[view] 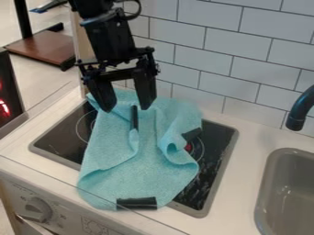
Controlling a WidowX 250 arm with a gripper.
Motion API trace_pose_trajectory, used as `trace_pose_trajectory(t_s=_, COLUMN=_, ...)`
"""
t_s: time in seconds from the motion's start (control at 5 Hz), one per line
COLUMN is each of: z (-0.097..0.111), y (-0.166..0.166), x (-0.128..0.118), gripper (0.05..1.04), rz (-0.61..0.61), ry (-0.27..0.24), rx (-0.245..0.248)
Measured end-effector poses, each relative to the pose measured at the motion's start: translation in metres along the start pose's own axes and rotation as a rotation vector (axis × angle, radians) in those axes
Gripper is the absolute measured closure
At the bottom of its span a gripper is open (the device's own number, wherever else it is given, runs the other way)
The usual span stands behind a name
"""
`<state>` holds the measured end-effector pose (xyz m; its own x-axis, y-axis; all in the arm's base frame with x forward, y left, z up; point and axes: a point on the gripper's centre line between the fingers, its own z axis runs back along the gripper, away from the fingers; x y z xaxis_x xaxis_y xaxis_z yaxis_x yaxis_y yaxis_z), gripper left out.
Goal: Fold the cloth from bottom right to top
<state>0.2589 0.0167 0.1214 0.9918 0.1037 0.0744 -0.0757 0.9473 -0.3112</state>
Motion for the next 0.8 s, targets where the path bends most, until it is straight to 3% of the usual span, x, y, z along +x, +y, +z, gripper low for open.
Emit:
trace_pose_trajectory(t_s=0.4, z=-0.019, y=-0.022, x=-0.022, gripper=0.085, rz=-0.112, ry=0.022, rx=0.042)
trace_pose_trajectory(t_s=0.8, z=-0.051, y=-0.044, x=-0.051, gripper=0.085, rz=-0.285, ry=0.069, rx=0.087)
